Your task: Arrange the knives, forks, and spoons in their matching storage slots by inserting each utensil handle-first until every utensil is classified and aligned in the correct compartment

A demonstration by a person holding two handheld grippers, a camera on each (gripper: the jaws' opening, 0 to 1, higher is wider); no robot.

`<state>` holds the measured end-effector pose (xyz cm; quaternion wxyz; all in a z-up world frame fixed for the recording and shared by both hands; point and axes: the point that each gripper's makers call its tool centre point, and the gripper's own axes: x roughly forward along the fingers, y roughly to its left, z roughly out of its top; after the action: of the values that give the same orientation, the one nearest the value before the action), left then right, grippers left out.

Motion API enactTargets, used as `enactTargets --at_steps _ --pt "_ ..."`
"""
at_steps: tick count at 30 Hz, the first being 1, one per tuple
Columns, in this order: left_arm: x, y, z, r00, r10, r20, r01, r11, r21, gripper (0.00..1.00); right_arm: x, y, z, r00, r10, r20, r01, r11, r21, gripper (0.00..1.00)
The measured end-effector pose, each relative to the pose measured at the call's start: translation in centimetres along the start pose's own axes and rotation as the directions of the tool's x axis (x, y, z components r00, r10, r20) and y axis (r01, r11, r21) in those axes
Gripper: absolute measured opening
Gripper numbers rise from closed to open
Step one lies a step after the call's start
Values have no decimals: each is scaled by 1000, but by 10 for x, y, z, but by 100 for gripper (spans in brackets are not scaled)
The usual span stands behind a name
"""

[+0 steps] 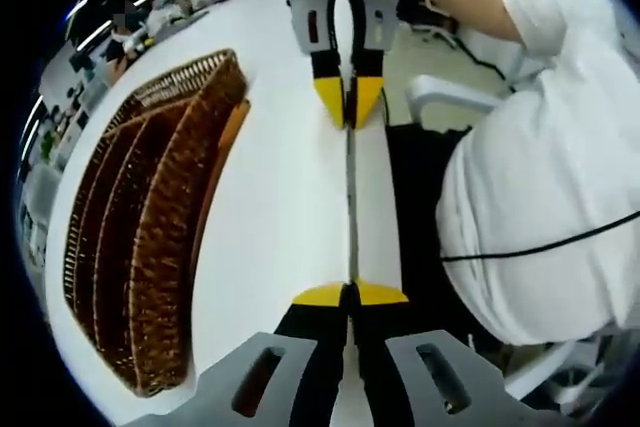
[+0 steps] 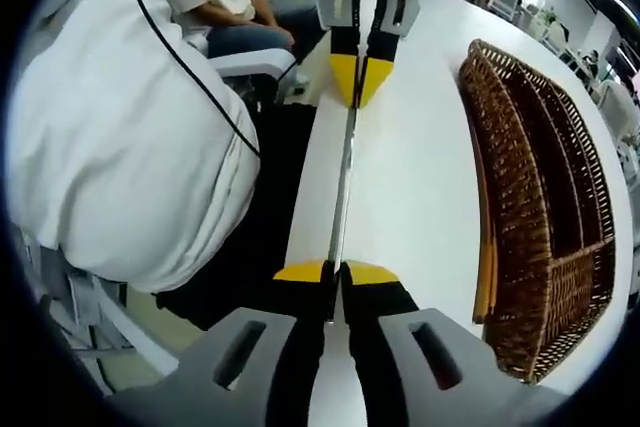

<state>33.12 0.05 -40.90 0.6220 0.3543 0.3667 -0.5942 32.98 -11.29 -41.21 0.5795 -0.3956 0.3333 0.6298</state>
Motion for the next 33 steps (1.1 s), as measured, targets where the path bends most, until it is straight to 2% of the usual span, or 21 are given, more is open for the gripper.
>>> enactTargets --at_steps 5,10,13,18,23,28,33 --pt "1 1 1 1000 3 14 -3 1000 -8 1 0 -1 -1 1000 2 9 -3 1000 12 4" --pt "0 3 1 1000 12 26 -12 1000 18 3 0 -2 -1 1000 12 14 -12 1000 23 4" --pt "0 2 1 1000 5 30 -6 1000 22 2 1 -2 0 1000 16 17 -16 999 30 4" --pt "0 1 1 1000 12 21 -12 999 39 1 1 -2 0 999 31 16 -32 997 74 4" --pt "-2 3 -1 1000 3 13 -4 999 41 1 1 -3 2 999 41 15 -42 997 71 4" --pt "-11 9 -1 1000 -3 6 3 1000 29 0 -4 -9 9 998 56 32 -59 992 108 3" --pt "-24 22 1 1000 12 14 -12 1000 21 0 -12 -19 17 997 50 54 -56 992 111 3"
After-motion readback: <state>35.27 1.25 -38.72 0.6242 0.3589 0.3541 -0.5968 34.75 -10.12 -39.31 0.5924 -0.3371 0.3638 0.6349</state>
